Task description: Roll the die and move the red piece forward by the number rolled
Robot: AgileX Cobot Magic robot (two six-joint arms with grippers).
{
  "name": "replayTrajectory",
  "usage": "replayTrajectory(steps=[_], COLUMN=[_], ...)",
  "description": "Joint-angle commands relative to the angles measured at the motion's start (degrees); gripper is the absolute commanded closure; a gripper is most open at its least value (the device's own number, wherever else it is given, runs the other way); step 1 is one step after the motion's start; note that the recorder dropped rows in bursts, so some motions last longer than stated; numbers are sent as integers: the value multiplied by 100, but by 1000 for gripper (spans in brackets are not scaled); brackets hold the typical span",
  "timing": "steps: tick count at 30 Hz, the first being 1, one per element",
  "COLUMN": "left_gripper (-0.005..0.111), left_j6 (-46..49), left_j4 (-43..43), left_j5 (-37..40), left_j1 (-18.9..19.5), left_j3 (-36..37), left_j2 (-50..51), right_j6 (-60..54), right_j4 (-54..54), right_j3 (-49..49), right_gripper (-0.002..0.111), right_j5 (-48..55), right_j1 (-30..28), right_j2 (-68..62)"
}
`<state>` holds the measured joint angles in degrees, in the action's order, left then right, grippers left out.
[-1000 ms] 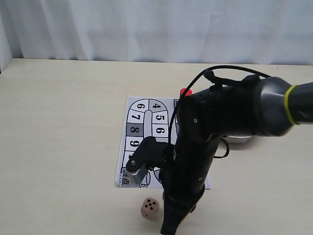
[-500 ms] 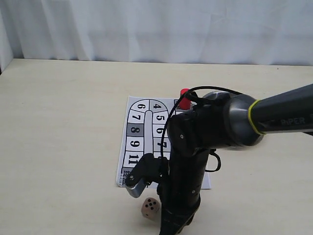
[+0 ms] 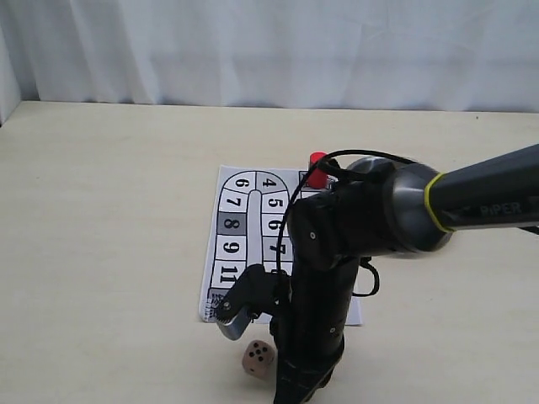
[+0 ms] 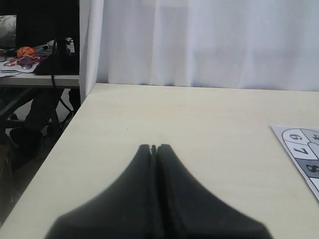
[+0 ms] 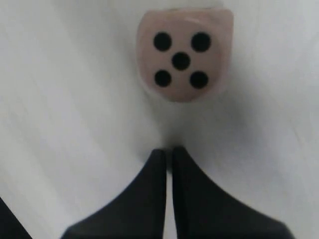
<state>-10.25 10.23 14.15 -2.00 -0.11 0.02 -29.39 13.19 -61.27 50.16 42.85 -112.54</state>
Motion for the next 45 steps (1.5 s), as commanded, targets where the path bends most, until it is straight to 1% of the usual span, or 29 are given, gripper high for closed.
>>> replayTrajectory(steps=[1,15,17,21,22,25,26,28,30,35,37,39,42,45], left_gripper=[107,107,107,107,107,107,107,107,107,107,107,107,107,107], left_j6=[-15,-15,-15,-15,-15,-15,-15,-15,-15,-15,-15,-15,-15,-15], left_j4=[-21,-21,-21,-21,-21,-21,-21,-21,-21,-21,-21,-21,-21,-21], left_j5=[-74,-74,-74,-74,-74,-74,-74,-74,-74,-74,-74,-74,-74,-74], left_j1=[0,0,0,0,0,0,0,0,0,0,0,0,0,0], left_j3=[11,11,11,11,11,11,11,11,11,11,11,11,11,11], left_j2=[-2,-2,-2,-2,-2,-2,-2,-2,-2,-2,-2,-2,-2,-2], right_j6=[-55,27,193,584,798,1148,1280,1327,1602,2489,2682,2778,2866,2898], right_j4=[-16,-59,-260,-385,-385,-425,-587,-781,-991,-1283,-1283,-1283,-1283,-1283], right_j3=[14,3,-88,-534,-749,-1114,-1246,-1331,-1379,-1395,-1395,-1395,-1451,-1717], right_gripper=[104,104,104,104,104,104,102,95,86,55,48,44,45,45], right_j5=[-30,77,51,26,26,-103,-310,-558,-872,-1854,-2168,-2425,-2704,-2716], right_j1=[-2,-13,-53,-404,-594,-890,-1037,-1148,-1236,-1502,-1640,-1780,-1986,-2200], right_j2=[18,18,57,260,287,292,292,292,292,242,211,190,166,53])
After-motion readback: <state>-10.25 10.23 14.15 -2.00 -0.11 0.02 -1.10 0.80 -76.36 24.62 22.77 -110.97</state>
